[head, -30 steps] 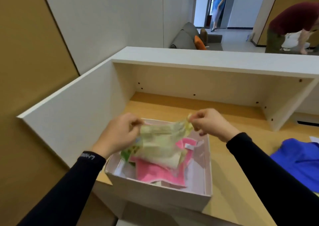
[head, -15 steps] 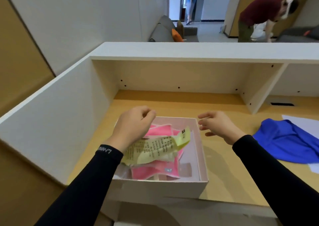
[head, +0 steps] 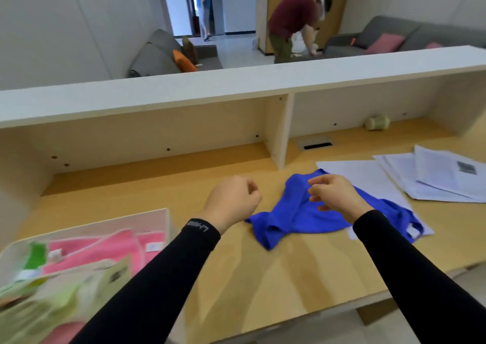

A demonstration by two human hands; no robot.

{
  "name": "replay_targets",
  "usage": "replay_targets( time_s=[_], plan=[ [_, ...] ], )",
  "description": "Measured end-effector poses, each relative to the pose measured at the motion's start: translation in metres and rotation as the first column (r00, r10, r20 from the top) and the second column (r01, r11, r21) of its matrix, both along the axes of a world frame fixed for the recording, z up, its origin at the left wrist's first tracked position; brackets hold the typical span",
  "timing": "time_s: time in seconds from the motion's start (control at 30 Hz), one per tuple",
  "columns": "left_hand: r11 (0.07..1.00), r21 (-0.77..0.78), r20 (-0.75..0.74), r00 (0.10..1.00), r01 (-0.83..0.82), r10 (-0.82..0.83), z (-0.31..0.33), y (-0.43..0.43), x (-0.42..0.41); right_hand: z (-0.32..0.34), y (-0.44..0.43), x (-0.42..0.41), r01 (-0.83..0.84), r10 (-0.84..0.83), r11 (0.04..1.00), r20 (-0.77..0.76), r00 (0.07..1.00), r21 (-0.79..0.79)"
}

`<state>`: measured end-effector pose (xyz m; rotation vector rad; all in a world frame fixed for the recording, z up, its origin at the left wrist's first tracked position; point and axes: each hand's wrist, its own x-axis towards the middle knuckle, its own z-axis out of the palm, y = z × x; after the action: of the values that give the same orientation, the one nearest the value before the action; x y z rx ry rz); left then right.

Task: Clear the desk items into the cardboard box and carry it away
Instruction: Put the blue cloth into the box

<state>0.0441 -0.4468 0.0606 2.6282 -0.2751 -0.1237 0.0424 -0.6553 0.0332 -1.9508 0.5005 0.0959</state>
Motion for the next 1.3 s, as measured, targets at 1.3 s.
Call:
replay_targets(
  time_s=[1.3],
  plan=[
    [0.702, -0.700, 0.120, 0.990, 0.133, -0.068, 0.048, -0.166, 0.053, 0.088, -0.091, 0.066, -0.347, 0.042, 0.798, 0.529, 0.848, 0.493]
  ],
)
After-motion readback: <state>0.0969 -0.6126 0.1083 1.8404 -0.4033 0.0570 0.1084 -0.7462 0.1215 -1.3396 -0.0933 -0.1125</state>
